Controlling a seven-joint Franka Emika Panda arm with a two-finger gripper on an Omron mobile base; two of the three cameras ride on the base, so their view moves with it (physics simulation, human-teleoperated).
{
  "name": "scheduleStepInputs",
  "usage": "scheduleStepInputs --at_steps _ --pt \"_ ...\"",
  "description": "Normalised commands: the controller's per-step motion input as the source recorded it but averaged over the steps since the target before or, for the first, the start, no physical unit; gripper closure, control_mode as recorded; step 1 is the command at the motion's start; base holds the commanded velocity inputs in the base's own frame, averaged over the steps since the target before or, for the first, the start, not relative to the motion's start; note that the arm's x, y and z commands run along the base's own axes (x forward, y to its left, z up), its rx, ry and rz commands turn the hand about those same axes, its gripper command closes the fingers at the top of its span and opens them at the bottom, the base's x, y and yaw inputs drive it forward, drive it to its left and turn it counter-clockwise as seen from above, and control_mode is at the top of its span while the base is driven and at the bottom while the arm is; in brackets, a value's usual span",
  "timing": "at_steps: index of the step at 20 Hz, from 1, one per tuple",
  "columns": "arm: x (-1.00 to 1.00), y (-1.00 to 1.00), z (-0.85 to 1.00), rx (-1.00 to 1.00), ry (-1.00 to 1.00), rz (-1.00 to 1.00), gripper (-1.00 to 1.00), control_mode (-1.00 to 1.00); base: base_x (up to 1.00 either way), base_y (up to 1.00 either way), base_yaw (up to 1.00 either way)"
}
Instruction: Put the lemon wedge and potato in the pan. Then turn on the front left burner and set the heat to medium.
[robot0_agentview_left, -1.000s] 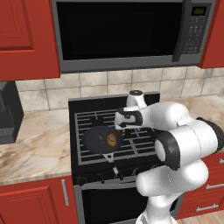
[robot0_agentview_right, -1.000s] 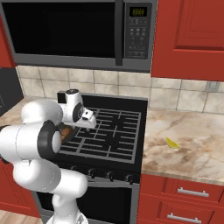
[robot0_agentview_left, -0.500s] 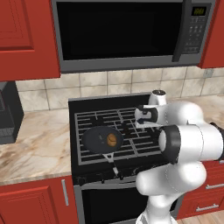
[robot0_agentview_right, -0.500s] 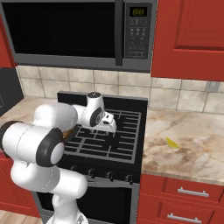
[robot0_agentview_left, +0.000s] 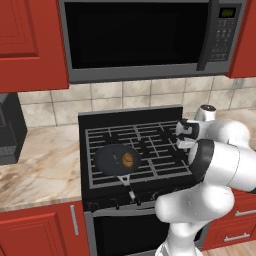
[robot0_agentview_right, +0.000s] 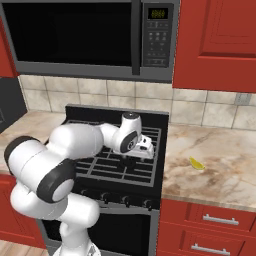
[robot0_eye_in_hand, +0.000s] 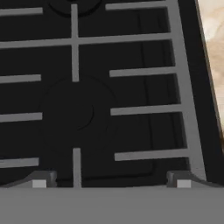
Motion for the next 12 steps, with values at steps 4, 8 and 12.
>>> scheduleStepInputs --at_steps 4,8,12 --pt "-0.14 -0.67 0.00 0.00 0.00 0.00 -1.00 -1.00 0.00 0.00 0.00" --pt "-0.02 -0.69 0.00 0.00 0.00 0.00 -1.00 -1.00 0.00 0.00 0.00" --pt "0.00 -0.84 0.00 0.00 0.00 0.00 -1.00 -1.00 0.00 0.00 0.00"
